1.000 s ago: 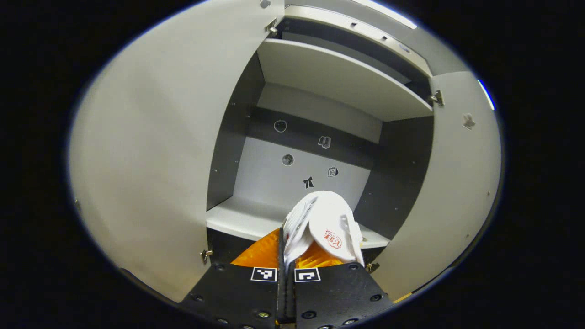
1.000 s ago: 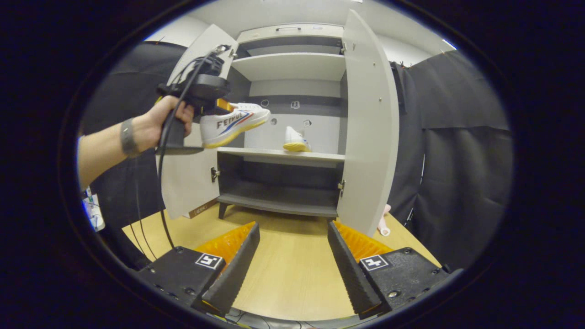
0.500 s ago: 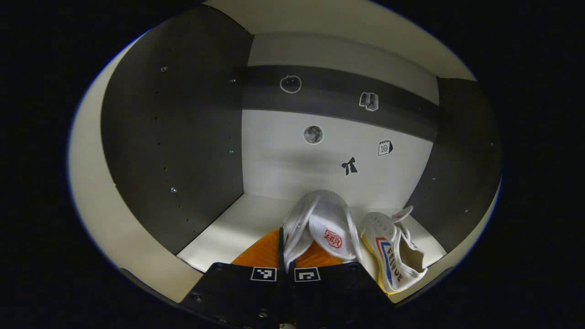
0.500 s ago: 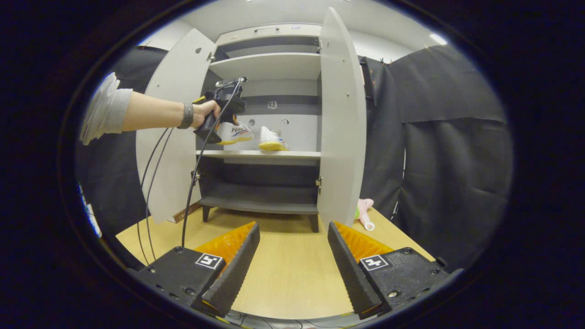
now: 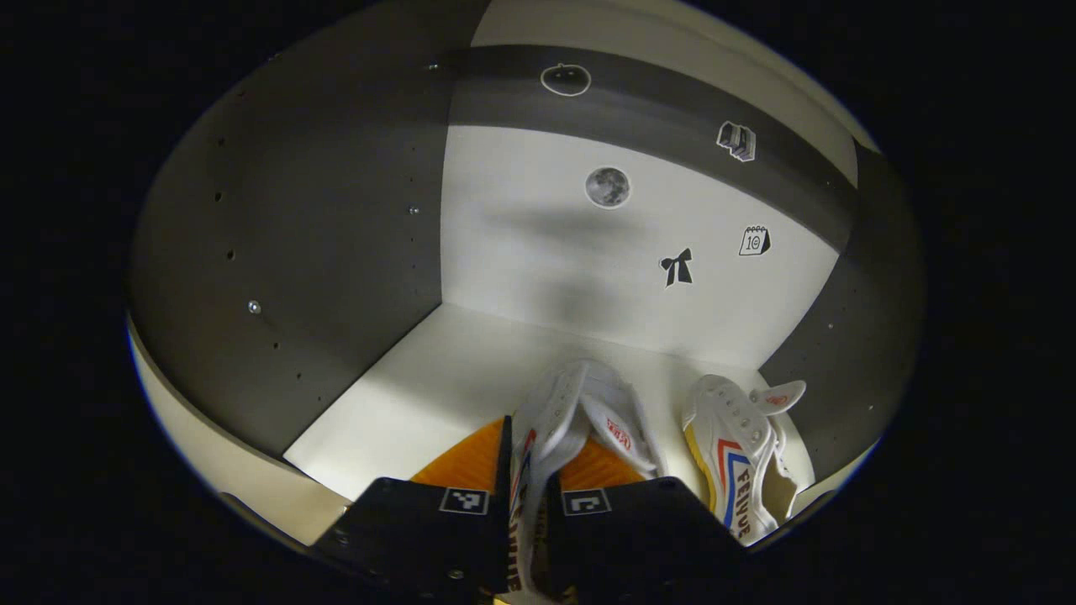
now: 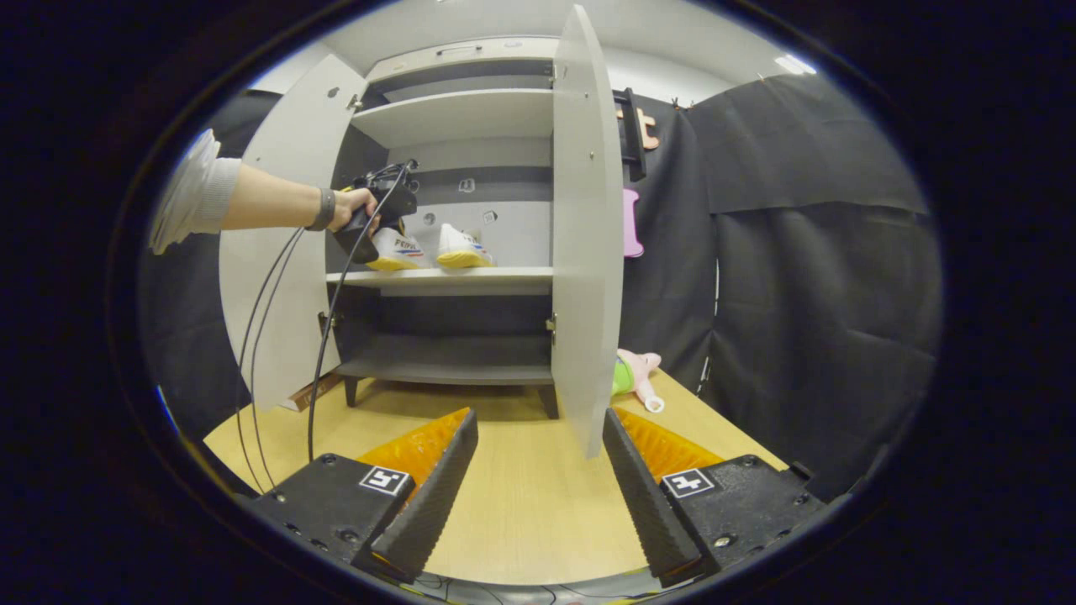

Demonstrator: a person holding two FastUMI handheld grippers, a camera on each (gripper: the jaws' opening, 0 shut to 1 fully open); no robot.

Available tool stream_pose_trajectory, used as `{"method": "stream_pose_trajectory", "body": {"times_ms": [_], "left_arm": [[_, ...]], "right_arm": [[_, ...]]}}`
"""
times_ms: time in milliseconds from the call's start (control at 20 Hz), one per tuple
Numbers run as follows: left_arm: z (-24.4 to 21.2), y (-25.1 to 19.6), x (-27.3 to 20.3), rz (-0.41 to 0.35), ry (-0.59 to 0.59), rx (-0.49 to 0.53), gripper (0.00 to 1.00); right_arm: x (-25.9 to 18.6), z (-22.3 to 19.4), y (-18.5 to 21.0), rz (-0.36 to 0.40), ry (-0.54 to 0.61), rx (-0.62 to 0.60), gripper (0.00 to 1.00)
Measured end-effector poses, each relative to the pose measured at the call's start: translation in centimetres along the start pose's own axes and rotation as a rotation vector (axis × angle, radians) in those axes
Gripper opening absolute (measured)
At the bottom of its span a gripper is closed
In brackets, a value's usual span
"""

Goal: Grab one shoe with the right hand and put it into the shoe cabinet, grab the other shoe with the left hand and put it into the shoe cabinet; then close the right door with the right hand and the left door with the left hand.

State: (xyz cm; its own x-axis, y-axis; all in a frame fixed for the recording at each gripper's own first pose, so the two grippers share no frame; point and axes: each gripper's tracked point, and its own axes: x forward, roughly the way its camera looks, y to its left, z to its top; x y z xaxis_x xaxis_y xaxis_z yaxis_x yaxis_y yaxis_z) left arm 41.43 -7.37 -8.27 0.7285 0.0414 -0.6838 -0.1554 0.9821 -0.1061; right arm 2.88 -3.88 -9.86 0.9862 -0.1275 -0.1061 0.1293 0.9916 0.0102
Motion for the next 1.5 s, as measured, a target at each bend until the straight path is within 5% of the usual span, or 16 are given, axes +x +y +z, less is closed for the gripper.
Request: {"method": "stream_pose_trajectory", "body": {"times_ms": [50,100,250,300,350,700,950,1150,1200,1250,1350,1400,1500], "left_arm": [[-0.3,0.2,-0.2,0.002,0.016,-0.005,0.10],[-0.3,0.4,-0.6,0.007,0.021,-0.005,0.27],[-0.1,0.2,-2.4,-0.038,0.025,-0.006,0.31],[-0.1,0.1,-3.4,-0.055,0.018,-0.005,0.48],[-0.1,-0.1,-4.7,-0.079,0.009,-0.005,0.31],[-0.1,-0.4,-18.7,-0.302,-0.292,0.059,0.34],[-6.2,2.5,-26.3,-0.331,-0.486,0.102,0.34],[-13.5,5.2,-30.4,-0.278,-0.572,0.141,0.35],[-15.1,5.7,-31.2,-0.262,-0.596,0.148,0.28],[-16.7,6.3,-31.7,-0.241,-0.611,0.156,0.61],[-20.0,6.3,-32.4,-0.240,-0.644,0.190,0.30],[-22.1,6.0,-32.6,-0.255,-0.648,0.214,0.57],[-25.1,5.9,-33.1,-0.258,-0.666,0.237,0.80]], "right_arm": [[0.0,-0.1,0.2,0.005,0.002,0.005,0.94],[-0.1,-0.1,0.3,0.008,0.001,0.007,0.95],[-0.4,0.0,0.3,0.013,-0.008,0.002,0.94],[-0.4,0.0,0.4,0.015,-0.006,-0.001,0.94],[-0.5,0.1,0.5,0.019,-0.009,-0.002,0.94],[-0.7,0.1,1.2,0.058,-0.004,-0.020,0.95],[-1.3,0.9,2.2,0.095,-0.026,-0.036,0.94],[-2.1,1.0,2.9,0.121,-0.031,-0.047,0.95],[-2.2,0.9,3.1,0.125,-0.028,-0.044,0.95],[-2.3,0.7,3.2,0.130,-0.025,-0.042,0.95],[-2.5,0.3,3.5,0.139,-0.017,-0.041,0.95],[-2.6,0.3,3.7,0.144,-0.014,-0.040,0.95],[-2.9,0.3,4.2,0.163,-0.017,-0.036,0.95]]}}
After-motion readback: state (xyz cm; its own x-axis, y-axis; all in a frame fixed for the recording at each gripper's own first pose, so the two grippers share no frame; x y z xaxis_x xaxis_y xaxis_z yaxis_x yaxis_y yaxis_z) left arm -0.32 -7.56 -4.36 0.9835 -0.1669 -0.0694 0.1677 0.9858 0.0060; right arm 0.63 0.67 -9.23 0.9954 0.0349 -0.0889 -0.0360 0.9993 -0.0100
